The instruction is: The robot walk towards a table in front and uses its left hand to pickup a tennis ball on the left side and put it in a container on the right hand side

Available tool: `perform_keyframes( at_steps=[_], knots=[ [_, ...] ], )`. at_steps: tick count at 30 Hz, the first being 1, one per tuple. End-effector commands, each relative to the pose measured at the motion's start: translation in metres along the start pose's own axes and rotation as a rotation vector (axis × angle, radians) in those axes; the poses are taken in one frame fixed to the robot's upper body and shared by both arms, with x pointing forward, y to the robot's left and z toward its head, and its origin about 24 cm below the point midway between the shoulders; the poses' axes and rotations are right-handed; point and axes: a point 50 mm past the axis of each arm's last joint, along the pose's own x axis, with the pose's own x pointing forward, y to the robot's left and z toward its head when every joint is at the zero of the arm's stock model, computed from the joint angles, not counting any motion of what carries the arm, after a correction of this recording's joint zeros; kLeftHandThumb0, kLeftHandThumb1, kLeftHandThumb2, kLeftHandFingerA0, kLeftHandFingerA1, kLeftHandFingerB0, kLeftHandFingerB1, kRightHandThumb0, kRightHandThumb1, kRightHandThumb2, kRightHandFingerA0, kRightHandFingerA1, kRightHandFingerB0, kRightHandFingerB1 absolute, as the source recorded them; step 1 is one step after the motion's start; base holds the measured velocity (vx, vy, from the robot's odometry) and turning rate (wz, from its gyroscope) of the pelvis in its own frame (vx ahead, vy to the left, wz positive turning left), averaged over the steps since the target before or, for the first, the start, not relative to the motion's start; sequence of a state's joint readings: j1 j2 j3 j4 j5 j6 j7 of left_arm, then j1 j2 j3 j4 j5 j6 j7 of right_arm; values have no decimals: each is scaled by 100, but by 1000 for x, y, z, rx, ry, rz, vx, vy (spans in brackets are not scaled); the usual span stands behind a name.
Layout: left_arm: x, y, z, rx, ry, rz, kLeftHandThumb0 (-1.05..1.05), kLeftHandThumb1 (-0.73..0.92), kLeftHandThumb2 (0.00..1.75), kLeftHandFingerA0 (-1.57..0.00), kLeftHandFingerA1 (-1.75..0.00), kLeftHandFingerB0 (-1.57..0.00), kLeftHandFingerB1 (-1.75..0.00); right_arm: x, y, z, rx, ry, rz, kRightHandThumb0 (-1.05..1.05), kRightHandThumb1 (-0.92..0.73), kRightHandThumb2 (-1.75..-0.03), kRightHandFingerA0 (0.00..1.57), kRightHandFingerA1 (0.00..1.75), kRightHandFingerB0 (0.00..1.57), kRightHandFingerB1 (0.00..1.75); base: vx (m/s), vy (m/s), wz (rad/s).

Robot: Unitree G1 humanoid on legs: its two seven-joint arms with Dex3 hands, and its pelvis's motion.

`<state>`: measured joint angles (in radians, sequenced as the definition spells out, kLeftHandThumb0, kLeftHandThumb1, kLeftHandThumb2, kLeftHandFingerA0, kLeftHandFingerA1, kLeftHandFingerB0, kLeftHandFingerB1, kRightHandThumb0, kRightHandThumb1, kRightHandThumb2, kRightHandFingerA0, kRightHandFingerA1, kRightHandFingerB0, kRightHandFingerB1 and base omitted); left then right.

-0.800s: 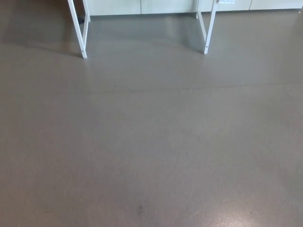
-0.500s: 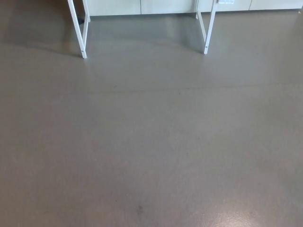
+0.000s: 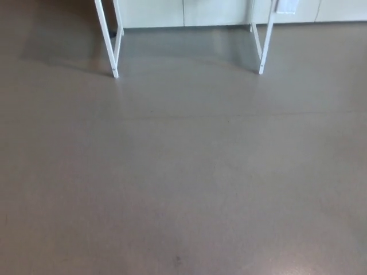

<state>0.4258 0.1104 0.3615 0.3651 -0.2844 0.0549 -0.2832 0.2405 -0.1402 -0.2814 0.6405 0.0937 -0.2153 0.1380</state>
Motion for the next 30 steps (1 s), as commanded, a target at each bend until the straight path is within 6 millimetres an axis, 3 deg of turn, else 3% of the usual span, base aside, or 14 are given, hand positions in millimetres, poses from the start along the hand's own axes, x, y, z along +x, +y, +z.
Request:
perform_keyframes(
  at_steps=[1, 7, 8, 11, 14, 30],
  knots=[
    [2, 2, 5, -5, -1, 0, -3, 70, 61, -21, -32, -12, -27, -2, -2, 2, -24, -26, -14, -79, -25, -82, 48, 94, 23, 79, 65, 195, -19],
    [1, 1, 6, -7, -6, -1, -4, 70, 61, -21, -33, -13, -27, -2, -1, 2, -27, -19, -11, -70, -24, -83, 52, 93, 23, 76, 189, 386, -29],
    [1, 1, 6, 2, -5, -1, -5, 70, 61, -22, -33, -13, -28, -2, -2, 1, -28, -14, -13, -66, -33, -63, 45, 105, 16, 89, 180, 165, 4],
    [0, 1, 6, 14, -6, 1, -4, 70, 61, -22, -33, -14, -28, -2, -1, 1, -27, -11, -20, -68, -30, -65, 46, 110, 15, 96, 211, 64, 5],
    [-1, 1, 6, 19, -5, 1, -5, 70, 61, -23, -33, -14, -28, -3, -1, -1, -31, -3, -15, -65, -33, -63, 45, 105, 17, 88, 212, -39, 9],
    [-2, 3, 1, 46, 10, -13, -6, 72, 61, -23, -33, -14, -29, -6, -3, -7, -49, 9, -15, -67, -33, -64, 52, 105, 18, 90, 275, -151, 15]
  ],
)
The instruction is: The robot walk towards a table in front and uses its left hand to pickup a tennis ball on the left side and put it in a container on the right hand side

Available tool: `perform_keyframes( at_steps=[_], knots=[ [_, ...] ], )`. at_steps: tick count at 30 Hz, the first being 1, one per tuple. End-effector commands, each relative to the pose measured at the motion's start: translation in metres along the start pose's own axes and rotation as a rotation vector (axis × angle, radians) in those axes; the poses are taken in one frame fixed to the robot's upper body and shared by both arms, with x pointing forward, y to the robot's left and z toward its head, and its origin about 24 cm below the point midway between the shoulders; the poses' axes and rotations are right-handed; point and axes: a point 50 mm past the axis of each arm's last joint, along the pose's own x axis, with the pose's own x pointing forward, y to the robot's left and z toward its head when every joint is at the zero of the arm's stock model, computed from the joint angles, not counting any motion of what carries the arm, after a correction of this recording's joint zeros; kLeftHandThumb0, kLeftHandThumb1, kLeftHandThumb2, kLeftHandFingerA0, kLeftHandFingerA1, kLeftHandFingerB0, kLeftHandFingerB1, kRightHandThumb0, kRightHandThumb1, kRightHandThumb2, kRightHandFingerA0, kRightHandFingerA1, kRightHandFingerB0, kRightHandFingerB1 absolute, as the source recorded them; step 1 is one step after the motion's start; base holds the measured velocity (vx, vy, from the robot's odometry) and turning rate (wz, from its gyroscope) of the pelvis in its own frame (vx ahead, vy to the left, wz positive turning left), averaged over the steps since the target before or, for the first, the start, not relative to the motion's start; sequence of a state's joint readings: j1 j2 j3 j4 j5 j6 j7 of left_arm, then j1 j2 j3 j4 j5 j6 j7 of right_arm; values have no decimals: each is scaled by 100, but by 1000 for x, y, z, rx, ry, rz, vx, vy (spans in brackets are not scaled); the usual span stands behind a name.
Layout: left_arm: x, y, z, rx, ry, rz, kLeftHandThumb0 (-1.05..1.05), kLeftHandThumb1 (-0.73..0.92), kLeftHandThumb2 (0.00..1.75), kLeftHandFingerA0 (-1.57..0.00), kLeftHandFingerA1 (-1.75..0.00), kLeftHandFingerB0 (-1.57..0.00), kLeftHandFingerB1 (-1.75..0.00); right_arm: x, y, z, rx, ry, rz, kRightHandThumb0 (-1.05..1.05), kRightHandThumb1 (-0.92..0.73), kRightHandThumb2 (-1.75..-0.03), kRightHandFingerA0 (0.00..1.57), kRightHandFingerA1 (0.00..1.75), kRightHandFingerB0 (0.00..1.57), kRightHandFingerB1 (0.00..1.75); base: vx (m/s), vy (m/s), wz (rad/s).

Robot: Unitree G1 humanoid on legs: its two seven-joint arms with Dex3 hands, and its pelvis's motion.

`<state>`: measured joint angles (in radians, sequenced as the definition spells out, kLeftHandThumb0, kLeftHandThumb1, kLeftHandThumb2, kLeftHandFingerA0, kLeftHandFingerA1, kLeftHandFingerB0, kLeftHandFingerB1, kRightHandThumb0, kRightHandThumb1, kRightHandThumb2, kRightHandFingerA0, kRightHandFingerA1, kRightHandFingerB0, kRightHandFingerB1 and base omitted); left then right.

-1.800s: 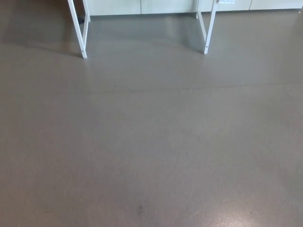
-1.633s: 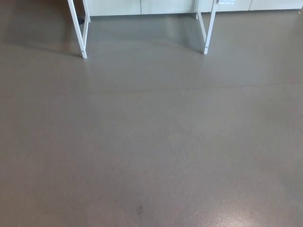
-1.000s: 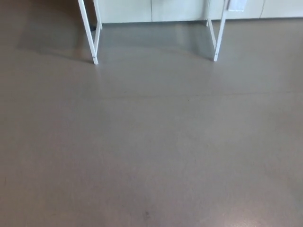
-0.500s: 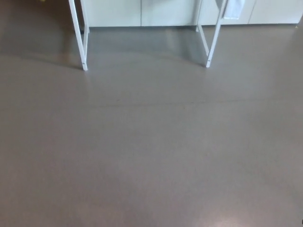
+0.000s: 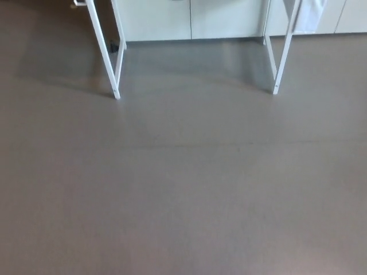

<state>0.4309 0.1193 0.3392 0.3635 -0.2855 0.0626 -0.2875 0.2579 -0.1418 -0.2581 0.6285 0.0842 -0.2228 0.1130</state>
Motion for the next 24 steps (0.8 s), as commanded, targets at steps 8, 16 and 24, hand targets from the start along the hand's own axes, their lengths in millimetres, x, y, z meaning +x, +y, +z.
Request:
perform_keyframes(
  at_steps=[8, 16, 24],
  knots=[
    [-2, 5, 1, 22, -3, 17, -8, 69, 59, -26, -34, -18, -29, -6, -4, -8, 8, 7, -5, -68, -30, -63, 48, 110, 18, 92, 429, 139, -45],
    [2, 5, 5, 48, -4, 22, -8, 68, 60, -29, -35, -20, -30, -5, -3, -9, 23, 14, -7, -67, -33, -63, 46, 108, 18, 90, 346, 83, 2],
    [2, 5, 8, 46, -2, 10, -10, 68, 60, -28, -35, -19, -30, -4, -3, -9, 4, 15, -9, -69, -32, -62, 47, 109, 20, 88, 493, -37, 25]
  ],
)
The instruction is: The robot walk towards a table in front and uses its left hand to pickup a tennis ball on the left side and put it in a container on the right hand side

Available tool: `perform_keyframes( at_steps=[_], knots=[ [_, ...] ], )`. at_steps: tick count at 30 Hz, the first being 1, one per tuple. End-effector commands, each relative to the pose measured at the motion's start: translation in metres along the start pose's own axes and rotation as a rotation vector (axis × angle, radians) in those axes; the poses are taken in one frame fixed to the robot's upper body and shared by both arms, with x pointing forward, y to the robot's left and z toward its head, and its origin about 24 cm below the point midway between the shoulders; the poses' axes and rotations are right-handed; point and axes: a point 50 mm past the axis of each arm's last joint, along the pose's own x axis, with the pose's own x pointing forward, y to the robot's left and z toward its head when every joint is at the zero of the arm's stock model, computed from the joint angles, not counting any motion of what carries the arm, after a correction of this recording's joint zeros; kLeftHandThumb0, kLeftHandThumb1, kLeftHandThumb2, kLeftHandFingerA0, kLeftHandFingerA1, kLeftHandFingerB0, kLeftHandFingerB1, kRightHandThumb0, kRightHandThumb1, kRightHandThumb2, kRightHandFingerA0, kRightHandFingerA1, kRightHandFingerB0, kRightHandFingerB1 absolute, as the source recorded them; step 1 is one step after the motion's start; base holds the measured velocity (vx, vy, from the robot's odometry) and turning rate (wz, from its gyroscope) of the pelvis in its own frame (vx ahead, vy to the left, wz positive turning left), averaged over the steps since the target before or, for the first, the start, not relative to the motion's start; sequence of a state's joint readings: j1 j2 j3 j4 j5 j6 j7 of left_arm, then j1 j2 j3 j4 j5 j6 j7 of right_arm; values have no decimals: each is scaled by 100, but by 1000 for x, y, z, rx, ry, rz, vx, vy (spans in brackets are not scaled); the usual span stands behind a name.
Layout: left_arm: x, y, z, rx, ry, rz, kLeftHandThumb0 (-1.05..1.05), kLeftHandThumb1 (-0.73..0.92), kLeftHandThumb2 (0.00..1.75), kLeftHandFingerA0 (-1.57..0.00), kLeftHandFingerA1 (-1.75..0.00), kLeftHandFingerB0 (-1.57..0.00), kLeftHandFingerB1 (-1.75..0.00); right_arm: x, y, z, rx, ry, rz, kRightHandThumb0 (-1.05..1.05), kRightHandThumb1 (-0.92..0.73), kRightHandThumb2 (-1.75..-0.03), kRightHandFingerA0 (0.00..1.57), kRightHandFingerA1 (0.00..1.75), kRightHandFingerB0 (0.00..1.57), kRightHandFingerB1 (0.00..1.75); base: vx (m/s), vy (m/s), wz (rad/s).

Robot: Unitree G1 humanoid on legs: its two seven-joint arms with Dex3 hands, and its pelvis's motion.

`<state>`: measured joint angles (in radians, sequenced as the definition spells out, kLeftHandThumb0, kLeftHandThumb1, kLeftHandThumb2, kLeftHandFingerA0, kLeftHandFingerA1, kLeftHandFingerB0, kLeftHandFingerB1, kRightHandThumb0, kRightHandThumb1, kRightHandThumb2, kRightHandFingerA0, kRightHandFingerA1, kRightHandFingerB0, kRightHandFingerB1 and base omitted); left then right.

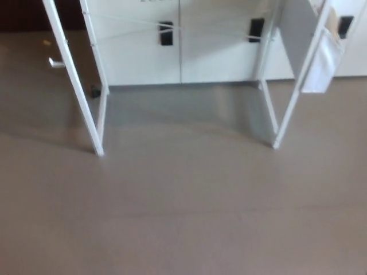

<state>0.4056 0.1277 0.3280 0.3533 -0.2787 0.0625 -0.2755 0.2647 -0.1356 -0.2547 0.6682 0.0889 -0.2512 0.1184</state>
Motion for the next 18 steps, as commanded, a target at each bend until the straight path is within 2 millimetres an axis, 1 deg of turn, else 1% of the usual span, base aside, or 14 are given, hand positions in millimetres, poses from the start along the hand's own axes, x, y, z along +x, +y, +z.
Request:
perform_keyframes(
  at_steps=[1, 4, 5, 8, 12, 13, 15, 16, 18],
  knots=[
    [-4, 9, -3, 25, 28, 13, -10, 69, 60, -27, -35, -19, -30, -2, -4, 0, -10, -3, -15, -68, -32, -63, 46, 109, 20, 89, 565, 46, -2],
    [-5, 9, -3, 28, 34, 14, -11, 68, 60, -28, -35, -19, -31, -3, -5, -3, -3, 3, -17, -66, -32, -64, 48, 107, 20, 91, 428, -31, -1],
    [-6, 9, -3, 31, 34, 16, -10, 69, 60, -28, -35, -19, -30, -3, -5, -4, 3, 4, -18, -67, -32, -63, 51, 107, 21, 91, 390, -39, -9],
    [-6, 9, -3, 37, 36, 24, -9, 69, 60, -29, -35, -20, -31, -5, -5, -5, 3, 2, -13, -72, -33, -63, 49, 110, 20, 94, 350, 54, -24],
    [-6, 9, -3, 44, 39, 24, -9, 68, 60, -29, -35, -20, -31, -6, -5, -5, 0, 2, -14, -72, -32, -63, 51, 109, 20, 94, 498, 159, -25],
    [-4, 11, -4, 43, 45, 22, -10, 69, 60, -29, -35, -20, -31, -7, -4, -6, -4, 6, -15, -69, -32, -63, 51, 111, 22, 92, 546, 203, -79],
    [-6, 11, -5, 38, 39, 12, -10, 69, 60, -28, -35, -20, -30, -7, -5, -8, 1, 9, -12, -69, -32, -62, 49, 111, 23, 91, 537, 188, -24],
    [-6, 11, -5, 37, 39, 10, -10, 70, 60, -28, -35, -19, -30, -8, -5, -7, 3, 5, -11, -70, -32, -63, 50, 115, 22, 97, 523, 187, -1],
    [-6, 11, -5, 36, 39, 6, -10, 70, 60, -28, -35, -19, -30, -9, -5, -7, 5, -1, -9, -70, -32, -63, 50, 115, 22, 97, 343, 158, -2]
  ],
)
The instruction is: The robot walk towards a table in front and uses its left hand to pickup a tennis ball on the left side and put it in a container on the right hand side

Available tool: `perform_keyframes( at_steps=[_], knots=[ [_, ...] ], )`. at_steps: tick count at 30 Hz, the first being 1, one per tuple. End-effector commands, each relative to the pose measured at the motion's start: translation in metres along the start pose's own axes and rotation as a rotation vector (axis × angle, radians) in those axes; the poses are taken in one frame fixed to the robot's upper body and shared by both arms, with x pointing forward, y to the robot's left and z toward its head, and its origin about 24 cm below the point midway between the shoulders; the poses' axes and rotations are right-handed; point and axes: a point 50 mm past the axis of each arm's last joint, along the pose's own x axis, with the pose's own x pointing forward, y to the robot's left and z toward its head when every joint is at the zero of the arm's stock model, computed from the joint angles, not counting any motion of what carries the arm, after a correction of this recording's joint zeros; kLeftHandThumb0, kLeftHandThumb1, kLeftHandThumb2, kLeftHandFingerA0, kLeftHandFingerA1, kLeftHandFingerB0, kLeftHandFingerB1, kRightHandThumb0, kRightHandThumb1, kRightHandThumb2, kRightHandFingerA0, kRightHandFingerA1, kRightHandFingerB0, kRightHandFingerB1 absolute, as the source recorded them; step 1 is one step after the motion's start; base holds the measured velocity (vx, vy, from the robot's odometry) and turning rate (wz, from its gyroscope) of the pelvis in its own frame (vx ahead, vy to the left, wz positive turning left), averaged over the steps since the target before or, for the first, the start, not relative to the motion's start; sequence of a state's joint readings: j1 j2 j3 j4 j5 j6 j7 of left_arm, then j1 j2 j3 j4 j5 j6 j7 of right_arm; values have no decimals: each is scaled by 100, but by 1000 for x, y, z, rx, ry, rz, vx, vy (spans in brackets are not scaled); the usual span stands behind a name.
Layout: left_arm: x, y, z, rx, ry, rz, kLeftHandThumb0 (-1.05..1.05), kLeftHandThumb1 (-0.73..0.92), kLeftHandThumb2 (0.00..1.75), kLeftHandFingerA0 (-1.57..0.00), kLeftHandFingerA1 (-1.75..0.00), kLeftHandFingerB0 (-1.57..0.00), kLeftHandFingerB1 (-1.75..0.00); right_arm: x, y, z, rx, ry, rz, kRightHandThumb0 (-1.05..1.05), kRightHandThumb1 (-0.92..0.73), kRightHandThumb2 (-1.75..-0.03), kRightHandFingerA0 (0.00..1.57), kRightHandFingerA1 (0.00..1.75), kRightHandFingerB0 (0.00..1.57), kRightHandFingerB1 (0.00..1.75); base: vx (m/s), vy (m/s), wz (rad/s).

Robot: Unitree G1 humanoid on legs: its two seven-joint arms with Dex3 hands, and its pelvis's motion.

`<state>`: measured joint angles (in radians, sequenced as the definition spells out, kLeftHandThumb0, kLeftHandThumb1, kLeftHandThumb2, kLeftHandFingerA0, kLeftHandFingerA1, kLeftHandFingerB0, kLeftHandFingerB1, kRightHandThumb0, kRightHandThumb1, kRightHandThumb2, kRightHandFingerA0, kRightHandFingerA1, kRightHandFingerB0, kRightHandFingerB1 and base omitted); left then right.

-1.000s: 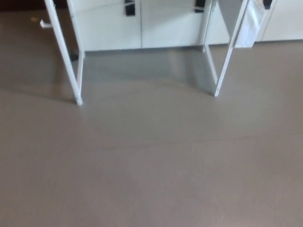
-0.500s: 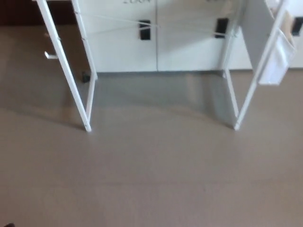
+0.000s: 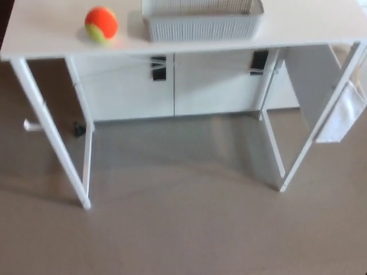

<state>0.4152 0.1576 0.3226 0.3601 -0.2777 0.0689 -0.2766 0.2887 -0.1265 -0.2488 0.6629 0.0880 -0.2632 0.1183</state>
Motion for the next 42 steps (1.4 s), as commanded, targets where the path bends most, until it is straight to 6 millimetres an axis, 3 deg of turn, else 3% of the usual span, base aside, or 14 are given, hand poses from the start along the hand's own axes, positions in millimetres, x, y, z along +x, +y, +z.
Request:
perform_keyframes(
  at_steps=[1, 8, 9, 14, 15, 21, 22, 23, 24, 28, 29, 37, 38, 42],
  knots=[
    [-3, 3, -5, 9, 20, -3, -10, 70, 60, -28, -35, -19, -30, -4, -6, -1, 5, -10, -13, -70, -32, -63, 50, 115, 22, 97, 327, 138, 11],
    [-2, 1, 0, 17, 5, -2, -11, 69, 60, -29, -35, -20, -31, 2, -6, -1, -3, 0, -27, -69, -32, -62, 44, 113, 23, 93, 296, 25, 16],
    [-2, 1, 1, 19, 9, -1, -12, 69, 61, -28, -35, -20, -31, 1, -6, -1, -6, -6, -22, -71, -32, -62, 52, 110, 25, 94, 355, -98, 39],
    [-2, 1, 0, 22, 14, 1, -11, 69, 61, -28, -35, -20, -31, -1, -6, -2, -9, -8, -19, -72, -32, -62, 52, 112, 24, 96, 290, -118, 28],
    [-2, 0, 4, 24, 1, -16, -13, 69, 61, -27, -35, -19, -31, 0, -5, 0, -16, -16, -18, -74, -34, -62, 43, 117, 21, 98, 230, -118, 6],
    [-1, 1, 4, 21, 11, -9, -12, 69, 61, -28, -35, -19, -31, -1, -5, -2, -4, -13, -30, -71, -33, -62, 50, 114, 24, 96, 136, 42, -13],
    [-1, 1, 4, 33, 14, -9, -12, 69, 61, -28, -35, -19, -31, -1, -6, -3, -9, -5, -33, -73, -23, -82, 51, 98, 30, 81, 97, 159, -12],
    [-1, 1, 3, 38, 15, -9, -12, 69, 61, -28, -35, -19, -31, -1, -6, -4, -11, -2, -35, -73, -23, -82, 51, 98, 30, 81, 161, 181, -13],
    [-2, 2, 2, 40, 21, -16, -12, 69, 61, -28, -35, -18, -31, -3, -7, -7, -9, 5, -35, -69, -33, -63, 37, 113, 23, 94, 167, 341, 90],
    [-4, 1, 2, 85, 44, -48, -18, 67, 61, -27, -36, -15, -31, -6, -8, -9, -28, -1, -30, -75, -36, -60, 45, 111, 23, 94, 96, 348, -11],
    [-4, 1, 3, 99, 49, -59, -18, 67, 61, -27, -36, -17, -31, -6, -8, -10, -22, 4, -32, -72, -34, -62, 29, 119, 22, 98, 137, 118, -1],
    [-3, 1, 2, 195, 86, -116, -22, 65, 62, -30, -39, -18, -33, -9, -9, -14, -8, 25, -37, -71, -34, -64, 38, 113, 22, 94, 83, -20, 4],
    [-4, 2, 2, 198, 90, -112, -15, 48, 90, -26, -54, -7, -46, -9, -9, -15, -12, 27, -37, -72, -37, -60, 34, 111, 22, 93, 72, -140, 9],
    [-2, 2, 3, 210, 94, -105, -15, 48, 90, -27, -55, -8, -46, -7, -9, -16, -24, 31, -38, -75, -35, -62, 38, 117, 23, 96, 54, -96, 6]
  ],
)
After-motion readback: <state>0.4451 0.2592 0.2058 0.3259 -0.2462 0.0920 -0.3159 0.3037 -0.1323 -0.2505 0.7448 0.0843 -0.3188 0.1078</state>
